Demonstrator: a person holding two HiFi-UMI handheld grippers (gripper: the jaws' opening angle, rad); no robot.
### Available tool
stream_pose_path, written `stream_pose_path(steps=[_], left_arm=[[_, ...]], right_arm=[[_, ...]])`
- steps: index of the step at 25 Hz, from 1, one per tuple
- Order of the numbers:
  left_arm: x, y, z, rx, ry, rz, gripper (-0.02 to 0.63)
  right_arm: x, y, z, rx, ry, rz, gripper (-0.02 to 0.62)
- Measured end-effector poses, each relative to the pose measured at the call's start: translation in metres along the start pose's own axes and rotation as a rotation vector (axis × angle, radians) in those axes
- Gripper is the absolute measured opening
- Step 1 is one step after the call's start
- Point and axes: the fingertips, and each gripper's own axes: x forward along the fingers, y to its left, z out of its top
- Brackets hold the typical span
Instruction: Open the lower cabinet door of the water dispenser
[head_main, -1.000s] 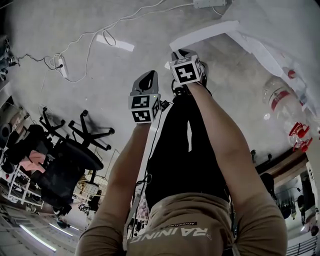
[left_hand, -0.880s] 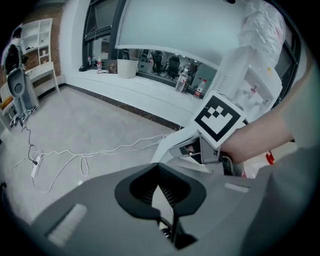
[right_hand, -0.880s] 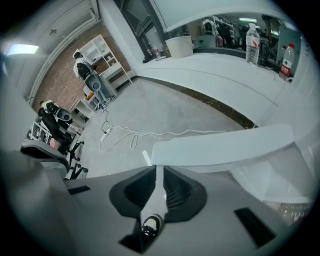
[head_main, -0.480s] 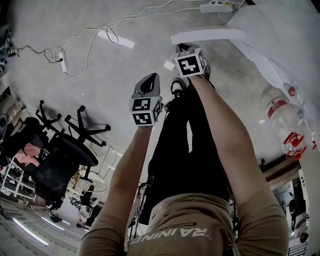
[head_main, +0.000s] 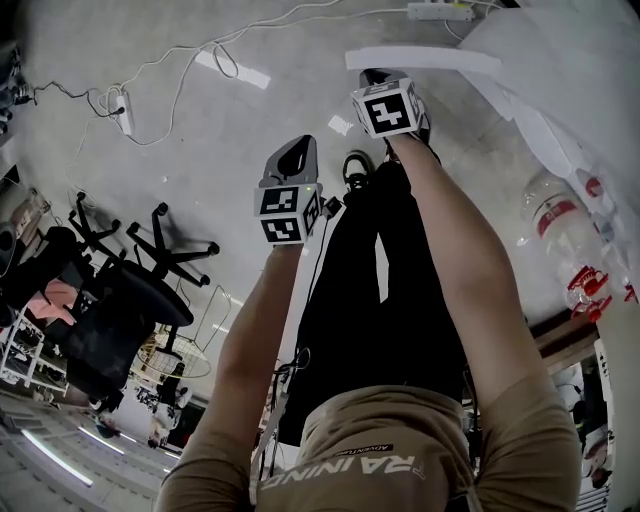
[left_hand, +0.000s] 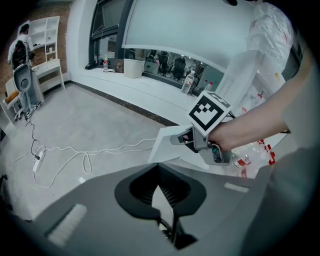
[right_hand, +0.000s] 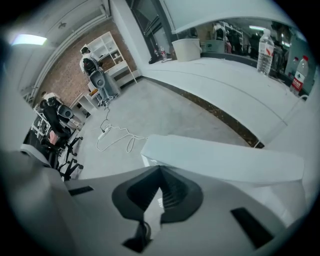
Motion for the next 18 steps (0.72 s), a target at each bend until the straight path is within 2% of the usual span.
stream_pose_path(steps=[8, 12, 16, 18], left_arm=[[-0.021, -0.010, 0.016, 0.020, -0.055, -0.009, 0.000], [-0.045, -0.035, 0.015, 0.043, -0.075, -0.049, 0.000], [-0.072, -0.056, 0.013, 0.078, -0.092, -0.081, 0.000], [-0.089, -0.063, 0.013, 0.109, -0.100, -0.099, 0.000]], right_arm=[[-0.043, 0.008, 0.004, -0.034, -0.062, -0.018, 0.008], [-0.091, 0.025, -0.008, -0.049, -0.110, -0.028, 0.008], [-0.152, 0.042, -0.019, -0.155, -0.139, -0.090, 0.008], [-0.185, 0.054, -0.025, -0.166, -0.156, -0.109, 0.008]])
